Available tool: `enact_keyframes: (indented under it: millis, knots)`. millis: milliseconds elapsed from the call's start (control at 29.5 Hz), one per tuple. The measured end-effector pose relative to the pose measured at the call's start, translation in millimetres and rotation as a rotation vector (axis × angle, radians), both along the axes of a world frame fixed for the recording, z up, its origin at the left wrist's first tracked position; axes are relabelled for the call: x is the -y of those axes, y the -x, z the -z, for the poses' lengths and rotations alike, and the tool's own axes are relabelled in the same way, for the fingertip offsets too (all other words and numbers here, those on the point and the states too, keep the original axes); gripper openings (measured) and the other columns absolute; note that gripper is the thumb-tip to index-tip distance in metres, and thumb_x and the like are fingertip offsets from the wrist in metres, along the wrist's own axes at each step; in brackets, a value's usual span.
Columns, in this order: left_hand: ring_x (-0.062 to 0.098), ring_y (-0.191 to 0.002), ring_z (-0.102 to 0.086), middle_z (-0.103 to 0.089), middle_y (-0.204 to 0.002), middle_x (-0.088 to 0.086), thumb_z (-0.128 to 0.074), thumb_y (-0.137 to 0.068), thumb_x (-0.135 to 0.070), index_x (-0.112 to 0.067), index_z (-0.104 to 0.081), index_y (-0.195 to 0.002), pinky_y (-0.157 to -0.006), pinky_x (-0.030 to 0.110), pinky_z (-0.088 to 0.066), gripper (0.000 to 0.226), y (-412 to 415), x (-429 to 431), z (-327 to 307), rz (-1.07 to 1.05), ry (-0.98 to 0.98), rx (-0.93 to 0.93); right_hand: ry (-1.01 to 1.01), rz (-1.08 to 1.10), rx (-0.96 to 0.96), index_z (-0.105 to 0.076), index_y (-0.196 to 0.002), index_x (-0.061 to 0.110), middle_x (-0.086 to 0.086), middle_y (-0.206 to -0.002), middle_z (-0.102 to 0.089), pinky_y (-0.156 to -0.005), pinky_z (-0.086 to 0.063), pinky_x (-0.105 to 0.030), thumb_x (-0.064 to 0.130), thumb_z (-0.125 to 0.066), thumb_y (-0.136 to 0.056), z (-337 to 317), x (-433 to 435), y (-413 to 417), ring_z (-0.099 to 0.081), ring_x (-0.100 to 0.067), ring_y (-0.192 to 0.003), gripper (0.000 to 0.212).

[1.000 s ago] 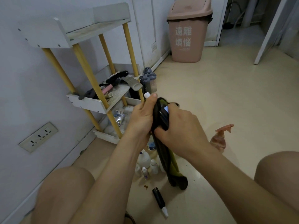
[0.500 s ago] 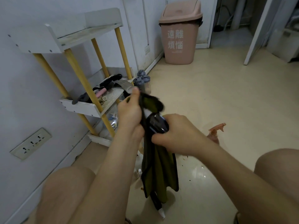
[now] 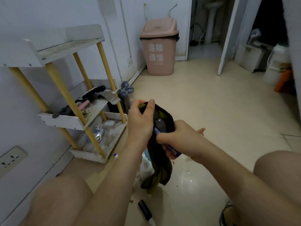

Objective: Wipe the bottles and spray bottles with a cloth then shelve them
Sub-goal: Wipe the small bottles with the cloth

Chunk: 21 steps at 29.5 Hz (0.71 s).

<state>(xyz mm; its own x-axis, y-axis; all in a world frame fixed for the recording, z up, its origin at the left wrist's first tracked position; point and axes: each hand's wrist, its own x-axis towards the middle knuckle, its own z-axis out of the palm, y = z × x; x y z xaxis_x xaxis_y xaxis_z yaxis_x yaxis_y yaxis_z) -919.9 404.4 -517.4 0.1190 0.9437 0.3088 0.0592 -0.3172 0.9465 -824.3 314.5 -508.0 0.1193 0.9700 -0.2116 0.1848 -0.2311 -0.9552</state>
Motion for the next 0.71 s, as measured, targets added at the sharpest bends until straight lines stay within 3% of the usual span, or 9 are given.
enact_keyframes:
  millis: [136, 237, 305, 373, 440, 542, 576, 644, 712]
  knots:
    - [0.018, -0.064, -0.053, -0.051, -0.066, -0.001, -0.058, -0.097, -0.029, -0.007, -0.050, -0.084, -0.062, 0.036, -0.043, 0.027, 2, 4, -3, -0.015, -0.253, -0.233, -0.130, 0.140, 0.540, -0.049, -0.067, 0.019, 0.004, -0.059, -0.053, -0.049, -0.044, -0.031, 0.026, -0.066, -0.075, 4, 17, 13, -0.055, -0.018, -0.054, 0.021]
    - [0.017, -0.063, -0.049, -0.051, -0.065, -0.001, -0.056, -0.094, -0.031, -0.012, -0.046, -0.080, -0.056, 0.034, -0.034, 0.026, 3, 8, -7, -0.040, -0.285, -0.524, -0.153, 0.165, 0.953, -0.040, -0.087, 0.019, 0.004, -0.079, -0.053, -0.056, -0.038, -0.029, 0.034, -0.061, -0.084, 6, 29, 17, -0.052, -0.019, -0.069, 0.026]
    - [0.022, -0.068, -0.052, -0.056, -0.071, 0.003, -0.052, -0.093, -0.034, -0.013, -0.049, -0.080, -0.057, 0.035, -0.037, 0.025, 6, 8, -9, -0.081, -0.252, -0.727, -0.189, 0.188, 1.140, -0.035, -0.093, 0.020, 0.002, -0.089, -0.057, -0.060, -0.041, -0.031, 0.034, -0.058, -0.088, 11, 31, 19, -0.052, -0.020, -0.073, 0.028]
    - [0.022, -0.070, -0.054, -0.060, -0.075, 0.004, -0.048, -0.094, -0.037, -0.013, -0.057, -0.082, -0.059, 0.034, -0.039, 0.028, 10, 7, -9, -0.047, -0.204, -0.884, -0.199, 0.185, 1.177, -0.036, -0.091, 0.020, 0.002, -0.088, -0.058, -0.064, -0.047, -0.033, 0.034, -0.060, -0.087, 18, 30, 19, -0.056, -0.022, -0.074, 0.028]
    - [0.021, -0.071, -0.057, -0.062, -0.072, 0.002, -0.051, -0.094, -0.039, -0.013, -0.061, -0.078, -0.061, 0.034, -0.042, 0.032, 11, 5, -5, 0.072, -0.154, -0.804, -0.135, 0.166, 0.881, -0.044, -0.083, 0.017, 0.003, -0.072, -0.054, -0.057, -0.045, -0.032, 0.031, -0.065, -0.081, 23, 27, 13, -0.053, -0.020, -0.062, 0.025]
    - [0.011, -0.061, -0.055, -0.058, -0.059, -0.008, -0.064, -0.092, -0.027, -0.016, -0.060, -0.067, -0.060, 0.029, -0.044, 0.028, 1, 12, 8, 0.300, -0.084, -0.291, 0.092, 0.010, -0.231, -0.052, -0.083, 0.007, -0.004, -0.062, -0.052, -0.044, -0.038, -0.025, 0.013, -0.064, -0.079, 27, 23, -10, -0.046, -0.015, -0.047, 0.014]
    - [0.009, -0.059, -0.054, -0.058, -0.058, -0.009, -0.067, -0.091, -0.022, -0.014, -0.060, -0.066, -0.059, 0.026, -0.044, 0.027, -5, 12, 13, 0.344, -0.052, -0.166, 0.162, -0.049, -0.493, -0.053, -0.087, 0.006, -0.005, -0.063, -0.051, -0.042, -0.038, -0.022, 0.012, -0.062, -0.077, 30, 23, -19, -0.045, -0.013, -0.046, 0.015]
    - [0.010, -0.057, -0.053, -0.058, -0.058, -0.004, -0.070, -0.088, -0.020, -0.008, -0.060, -0.066, -0.057, 0.026, -0.044, 0.027, -16, 8, 26, 0.373, -0.022, -0.137, 0.246, -0.108, -0.706, -0.053, -0.090, 0.006, -0.004, -0.064, -0.050, -0.040, -0.037, -0.017, 0.014, -0.058, -0.077, 42, 23, -33, -0.044, -0.009, -0.044, 0.016]
    - [0.016, -0.057, -0.054, -0.059, -0.056, -0.002, -0.068, -0.084, -0.033, -0.014, -0.059, -0.061, -0.057, 0.033, -0.046, 0.031, -28, -8, 49, 0.318, -0.029, -0.324, 0.281, -0.089, -0.578, -0.053, -0.089, 0.007, -0.005, -0.064, -0.051, -0.042, -0.039, -0.020, 0.011, -0.057, -0.084, 60, 14, -42, -0.046, -0.011, -0.046, 0.008]
